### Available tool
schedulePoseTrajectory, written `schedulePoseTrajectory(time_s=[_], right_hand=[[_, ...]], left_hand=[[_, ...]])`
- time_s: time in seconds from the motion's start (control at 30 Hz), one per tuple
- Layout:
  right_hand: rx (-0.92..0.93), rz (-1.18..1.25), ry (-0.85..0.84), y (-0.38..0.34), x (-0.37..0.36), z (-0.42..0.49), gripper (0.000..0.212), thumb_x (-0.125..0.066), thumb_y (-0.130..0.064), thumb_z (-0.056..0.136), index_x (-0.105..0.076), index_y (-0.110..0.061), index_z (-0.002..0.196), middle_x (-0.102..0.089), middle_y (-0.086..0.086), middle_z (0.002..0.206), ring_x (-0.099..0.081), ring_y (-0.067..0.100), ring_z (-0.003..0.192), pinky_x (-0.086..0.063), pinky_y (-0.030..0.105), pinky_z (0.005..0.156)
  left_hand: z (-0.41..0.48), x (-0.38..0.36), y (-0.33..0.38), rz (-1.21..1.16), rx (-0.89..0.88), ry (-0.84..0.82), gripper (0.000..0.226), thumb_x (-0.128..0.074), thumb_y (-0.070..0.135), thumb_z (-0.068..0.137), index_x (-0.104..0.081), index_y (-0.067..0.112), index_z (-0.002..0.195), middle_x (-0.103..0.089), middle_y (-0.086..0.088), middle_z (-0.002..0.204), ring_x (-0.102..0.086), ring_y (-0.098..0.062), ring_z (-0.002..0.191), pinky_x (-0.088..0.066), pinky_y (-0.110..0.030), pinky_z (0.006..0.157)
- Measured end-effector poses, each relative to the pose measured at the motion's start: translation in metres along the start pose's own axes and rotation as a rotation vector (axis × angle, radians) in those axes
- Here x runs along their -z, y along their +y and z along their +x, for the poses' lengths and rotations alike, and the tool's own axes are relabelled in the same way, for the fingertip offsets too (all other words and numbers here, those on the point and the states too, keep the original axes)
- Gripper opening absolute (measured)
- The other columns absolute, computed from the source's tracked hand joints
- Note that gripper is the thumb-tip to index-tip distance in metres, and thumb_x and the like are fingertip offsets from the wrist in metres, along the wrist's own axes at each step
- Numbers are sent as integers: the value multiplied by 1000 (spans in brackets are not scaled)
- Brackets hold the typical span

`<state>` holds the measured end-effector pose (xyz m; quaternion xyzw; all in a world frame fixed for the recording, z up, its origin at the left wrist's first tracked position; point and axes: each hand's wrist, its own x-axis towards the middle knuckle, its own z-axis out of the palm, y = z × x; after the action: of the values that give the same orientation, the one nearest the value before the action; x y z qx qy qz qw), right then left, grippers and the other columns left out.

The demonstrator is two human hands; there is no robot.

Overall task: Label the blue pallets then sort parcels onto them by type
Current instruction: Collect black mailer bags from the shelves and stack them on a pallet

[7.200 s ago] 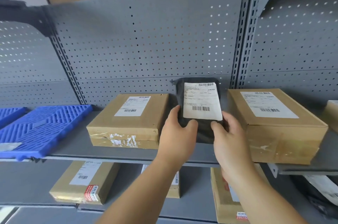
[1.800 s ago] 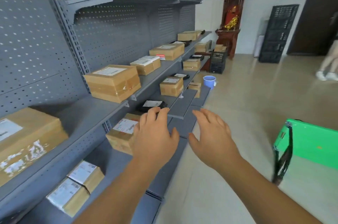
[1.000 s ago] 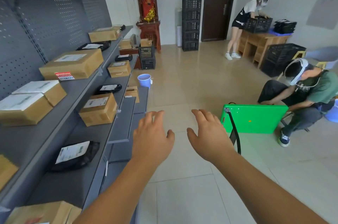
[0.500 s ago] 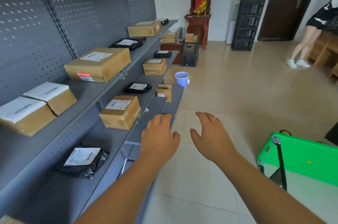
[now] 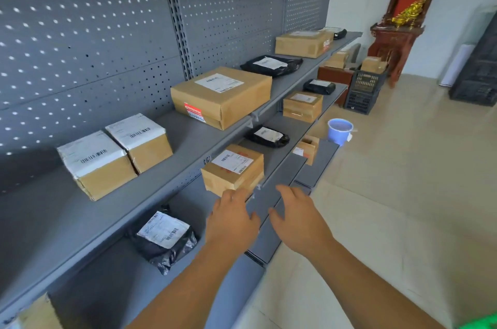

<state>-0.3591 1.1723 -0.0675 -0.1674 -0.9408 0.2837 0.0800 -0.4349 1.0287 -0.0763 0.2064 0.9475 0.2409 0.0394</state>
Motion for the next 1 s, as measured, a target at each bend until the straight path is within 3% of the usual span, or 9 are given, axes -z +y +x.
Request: schedulePoseTrajectory(time_s=[0.23,0.57,0.77,1.0], right_hand=[[82,0,-108,-16,-46,73,49,-56,-31,99,-44,-16,144,-52,9,136,-47,28,124,-43,36,98],[277,-61,-415,-43,-121,149,52,-50,-36,100,-38,-16,147,-51,9,136,-48,28,125,-46,40,97],[444,-66,-592,-43,-155,171,57,-49,-38,101,-36,-15,152,-49,8,148,-46,26,135,-43,37,107],[580,-121,-694,-34,-186,181,59,-48,-41,101,-37,-15,152,-51,8,147,-45,29,135,-43,40,105]], left_hand=[[50,-6,-46,-21,126,-5,48,-56,34,93,-45,26,138,-50,0,138,-48,-27,120,-47,-46,95],[61,-22,-109,-38,549,-21,57,-49,41,95,-36,31,149,-42,1,146,-43,-24,131,-42,-45,101],[47,-26,-122,-76,842,63,53,-46,40,93,-37,33,146,-43,2,144,-44,-24,128,-45,-44,98],[21,-43,-125,-172,1040,181,52,-49,41,96,-41,30,147,-46,-1,142,-43,-26,130,-44,-46,105]])
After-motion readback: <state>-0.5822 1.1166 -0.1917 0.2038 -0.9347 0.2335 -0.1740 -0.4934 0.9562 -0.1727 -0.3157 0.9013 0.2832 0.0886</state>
